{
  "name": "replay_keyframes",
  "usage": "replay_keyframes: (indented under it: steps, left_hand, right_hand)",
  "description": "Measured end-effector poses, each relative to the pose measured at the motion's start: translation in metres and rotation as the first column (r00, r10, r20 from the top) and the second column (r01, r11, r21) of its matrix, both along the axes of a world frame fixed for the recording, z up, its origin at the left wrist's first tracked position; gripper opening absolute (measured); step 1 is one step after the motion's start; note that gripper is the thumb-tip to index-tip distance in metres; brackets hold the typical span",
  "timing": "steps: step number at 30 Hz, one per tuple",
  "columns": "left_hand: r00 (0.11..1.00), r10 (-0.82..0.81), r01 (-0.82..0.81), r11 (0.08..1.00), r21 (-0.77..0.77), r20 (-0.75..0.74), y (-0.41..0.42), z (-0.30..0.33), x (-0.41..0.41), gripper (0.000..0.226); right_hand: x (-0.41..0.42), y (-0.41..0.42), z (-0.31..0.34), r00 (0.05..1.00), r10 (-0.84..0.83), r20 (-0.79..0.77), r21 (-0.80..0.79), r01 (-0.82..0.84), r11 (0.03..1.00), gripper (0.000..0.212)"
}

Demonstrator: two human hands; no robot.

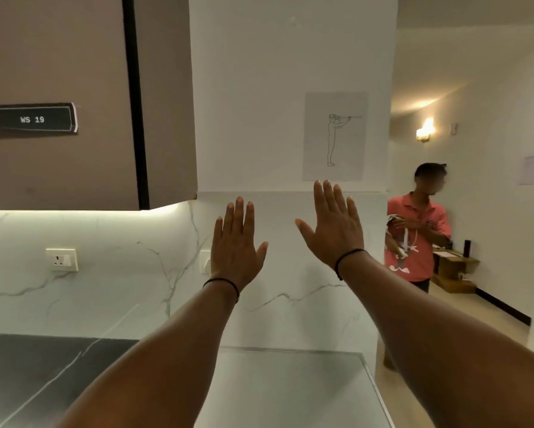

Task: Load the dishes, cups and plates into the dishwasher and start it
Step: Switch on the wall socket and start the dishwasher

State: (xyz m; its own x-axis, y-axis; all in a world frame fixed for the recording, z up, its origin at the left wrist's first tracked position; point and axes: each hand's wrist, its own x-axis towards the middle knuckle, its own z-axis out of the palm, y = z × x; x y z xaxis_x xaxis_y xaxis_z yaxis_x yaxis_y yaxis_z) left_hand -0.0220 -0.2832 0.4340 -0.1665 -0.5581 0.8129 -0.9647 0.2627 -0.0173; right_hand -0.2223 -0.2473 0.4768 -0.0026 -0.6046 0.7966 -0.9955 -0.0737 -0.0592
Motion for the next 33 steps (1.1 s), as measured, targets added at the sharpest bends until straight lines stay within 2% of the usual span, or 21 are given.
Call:
replay_keyframes:
  steps: [8, 17, 19, 22, 23, 26, 33]
  left_hand:
    - [0.996, 0.09, -0.09, 0.996, -0.017, 0.006, -0.05, -0.009, 0.006, 0.088]
    - [0.99, 0.138, -0.14, 0.942, 0.305, 0.028, -0.12, -0.118, 0.066, 0.087]
    - [0.993, 0.118, -0.12, 0.926, 0.358, 0.027, -0.138, -0.134, 0.069, 0.076]
    - [0.995, 0.072, -0.093, 0.914, 0.396, 0.066, -0.16, -0.151, 0.07, 0.03]
    - [0.995, 0.061, -0.089, 0.904, 0.419, 0.08, -0.167, -0.154, 0.071, 0.022]
    - [0.995, 0.049, -0.083, 0.885, 0.459, 0.086, -0.189, -0.165, 0.076, 0.015]
    - [1.0, -0.011, 0.002, 0.867, 0.498, 0.016, -0.243, -0.173, 0.067, 0.019]
  right_hand:
    - [-0.014, -0.067, -0.018, 0.996, 0.084, 0.035, 0.041, -0.085, 0.996, 0.083]
    - [0.006, -0.134, -0.089, 0.997, 0.067, 0.039, 0.209, -0.074, 0.975, 0.082]
    - [0.017, -0.15, -0.108, 0.998, 0.056, 0.032, 0.255, -0.063, 0.965, 0.082]
    - [0.04, -0.171, -0.136, 0.999, 0.047, 0.006, 0.324, -0.046, 0.945, 0.082]
    - [0.047, -0.176, -0.145, 0.999, 0.051, 0.011, 0.334, -0.051, 0.941, 0.082]
    - [0.066, -0.189, -0.166, 0.998, 0.052, 0.022, 0.368, -0.057, 0.928, 0.081]
    - [0.059, -0.208, -0.181, 1.0, -0.014, 0.027, 0.373, 0.003, 0.928, 0.079]
